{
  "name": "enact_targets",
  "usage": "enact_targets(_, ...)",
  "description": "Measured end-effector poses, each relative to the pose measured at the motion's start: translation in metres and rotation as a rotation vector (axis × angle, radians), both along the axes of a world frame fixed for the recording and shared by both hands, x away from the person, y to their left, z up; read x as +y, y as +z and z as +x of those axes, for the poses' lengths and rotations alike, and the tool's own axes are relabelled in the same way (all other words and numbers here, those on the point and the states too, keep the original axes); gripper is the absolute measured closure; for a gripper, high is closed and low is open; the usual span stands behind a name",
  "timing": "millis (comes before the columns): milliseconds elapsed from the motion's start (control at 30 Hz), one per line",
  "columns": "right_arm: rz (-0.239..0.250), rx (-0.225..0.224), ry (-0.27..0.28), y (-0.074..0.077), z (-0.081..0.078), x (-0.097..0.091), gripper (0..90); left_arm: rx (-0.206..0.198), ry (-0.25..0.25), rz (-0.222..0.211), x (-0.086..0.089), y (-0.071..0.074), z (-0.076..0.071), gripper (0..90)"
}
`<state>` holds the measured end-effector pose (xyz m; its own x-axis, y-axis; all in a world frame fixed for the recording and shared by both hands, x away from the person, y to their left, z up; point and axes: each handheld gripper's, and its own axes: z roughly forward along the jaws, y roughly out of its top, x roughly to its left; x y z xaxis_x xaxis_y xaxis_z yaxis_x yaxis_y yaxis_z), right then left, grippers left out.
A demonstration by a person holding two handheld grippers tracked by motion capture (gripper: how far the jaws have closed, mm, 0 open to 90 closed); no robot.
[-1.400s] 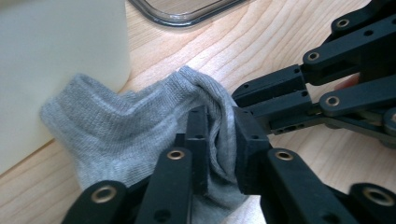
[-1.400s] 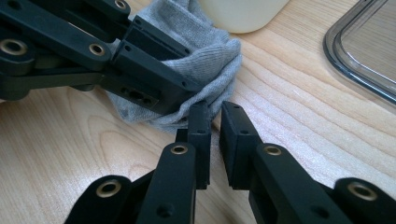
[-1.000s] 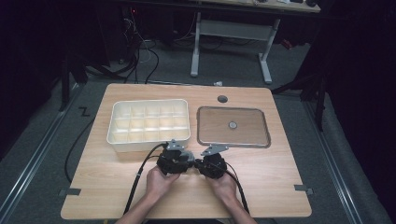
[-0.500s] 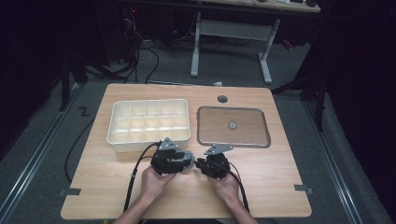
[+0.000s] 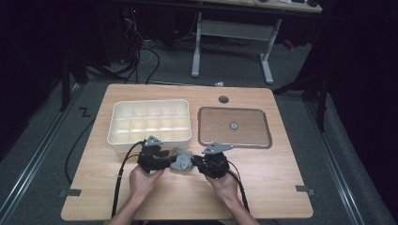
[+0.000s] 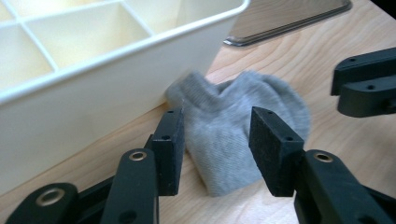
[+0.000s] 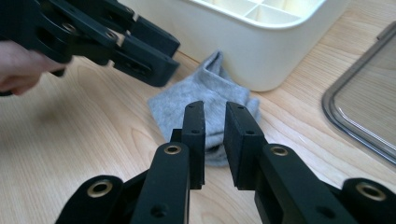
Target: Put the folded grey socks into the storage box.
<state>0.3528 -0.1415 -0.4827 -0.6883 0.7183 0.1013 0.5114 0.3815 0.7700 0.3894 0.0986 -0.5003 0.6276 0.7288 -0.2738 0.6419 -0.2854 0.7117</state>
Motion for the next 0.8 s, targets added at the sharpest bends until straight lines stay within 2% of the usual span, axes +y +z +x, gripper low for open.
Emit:
enact_targets(33,0.0,0.0,0.0,0.0,0.0,0.0,79.0,0.0,0.0,0.0,0.0,0.0,0.0,55.2)
enact_targets(67,0.0,0.003,-0.003,0.0,0.001,0.002,78.9,0.019,0.009,-0.001,0.001,-0.005,0.002,55.2)
enact_targets(200,-0.006,0.016,-0.011,-0.006,0.007,0.008,76.8,0.054,0.021,-0.008,0.001,-0.015,0.006,53.6)
enact_targets(367,-0.041,0.039,-0.039,-0.017,0.015,0.011,75.5,0.062,0.018,-0.013,-0.004,-0.02,0.008,52.7)
enact_targets(500,-0.07,0.055,-0.056,-0.028,0.02,0.01,75.3,0.07,0.011,0.013,-0.008,-0.023,0.008,52.8)
enact_targets(567,-0.071,0.053,-0.056,-0.029,0.02,0.009,75.3,0.067,0.008,0.023,-0.01,-0.024,0.008,53.4)
enact_targets(633,-0.091,0.055,-0.061,-0.032,0.021,0.009,75.5,0.062,0.004,0.035,-0.011,-0.024,0.007,54.0)
enact_targets(800,-0.113,0.046,-0.05,-0.037,0.023,0.01,75.8,0.024,-0.008,0.081,-0.015,-0.024,0.003,57.1)
